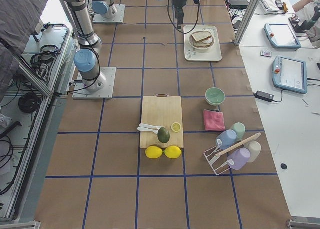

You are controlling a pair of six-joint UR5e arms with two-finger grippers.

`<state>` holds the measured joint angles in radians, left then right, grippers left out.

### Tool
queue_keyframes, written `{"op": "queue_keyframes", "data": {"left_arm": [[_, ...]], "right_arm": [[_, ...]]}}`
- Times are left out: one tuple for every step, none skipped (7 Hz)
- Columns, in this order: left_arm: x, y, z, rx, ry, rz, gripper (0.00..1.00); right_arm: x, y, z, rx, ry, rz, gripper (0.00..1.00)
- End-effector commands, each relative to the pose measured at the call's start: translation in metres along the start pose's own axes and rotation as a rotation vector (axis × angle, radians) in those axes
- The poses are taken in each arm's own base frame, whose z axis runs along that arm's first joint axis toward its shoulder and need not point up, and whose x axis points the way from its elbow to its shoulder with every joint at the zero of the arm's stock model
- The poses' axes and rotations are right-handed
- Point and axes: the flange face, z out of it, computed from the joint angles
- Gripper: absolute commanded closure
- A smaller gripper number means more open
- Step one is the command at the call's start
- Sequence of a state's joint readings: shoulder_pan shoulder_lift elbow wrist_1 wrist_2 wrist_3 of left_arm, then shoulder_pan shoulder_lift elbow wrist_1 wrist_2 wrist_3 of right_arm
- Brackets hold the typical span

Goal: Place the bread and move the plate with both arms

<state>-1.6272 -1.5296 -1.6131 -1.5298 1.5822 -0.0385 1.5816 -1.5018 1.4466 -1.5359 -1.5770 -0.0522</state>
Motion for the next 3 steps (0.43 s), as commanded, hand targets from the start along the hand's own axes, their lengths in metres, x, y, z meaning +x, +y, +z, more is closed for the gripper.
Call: {"op": "queue_keyframes", "data": {"left_arm": [[0.0008,-0.0084,-0.0014,0.021,0.005,-0.007,0.00],[0.0011,-0.0075,-0.0029,0.024,0.008,-0.007,0.00],[0.0012,-0.0068,-0.0035,0.024,0.009,-0.007,0.00]], "right_arm": [[0.0000,0.0000,0.0000,0.000,0.000,0.000,0.00],[0.0000,0.0000,0.0000,0.000,0.000,0.000,0.00],[0.0000,0.0000,0.0000,0.000,0.000,0.000,0.00]]}}
